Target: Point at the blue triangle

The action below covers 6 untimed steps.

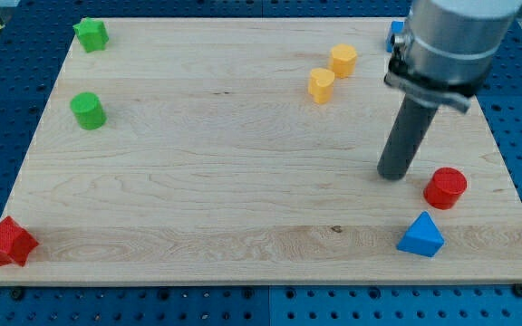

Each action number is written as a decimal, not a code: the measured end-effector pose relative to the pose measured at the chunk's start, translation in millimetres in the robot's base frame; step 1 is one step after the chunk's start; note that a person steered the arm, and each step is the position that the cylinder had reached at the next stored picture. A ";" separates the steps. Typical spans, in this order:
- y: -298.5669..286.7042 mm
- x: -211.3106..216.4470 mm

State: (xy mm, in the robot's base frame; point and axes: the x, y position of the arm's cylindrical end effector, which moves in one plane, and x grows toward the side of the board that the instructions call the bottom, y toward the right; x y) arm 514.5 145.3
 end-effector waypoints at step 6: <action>-86.5 104.2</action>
State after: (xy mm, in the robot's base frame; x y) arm 618.7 58.8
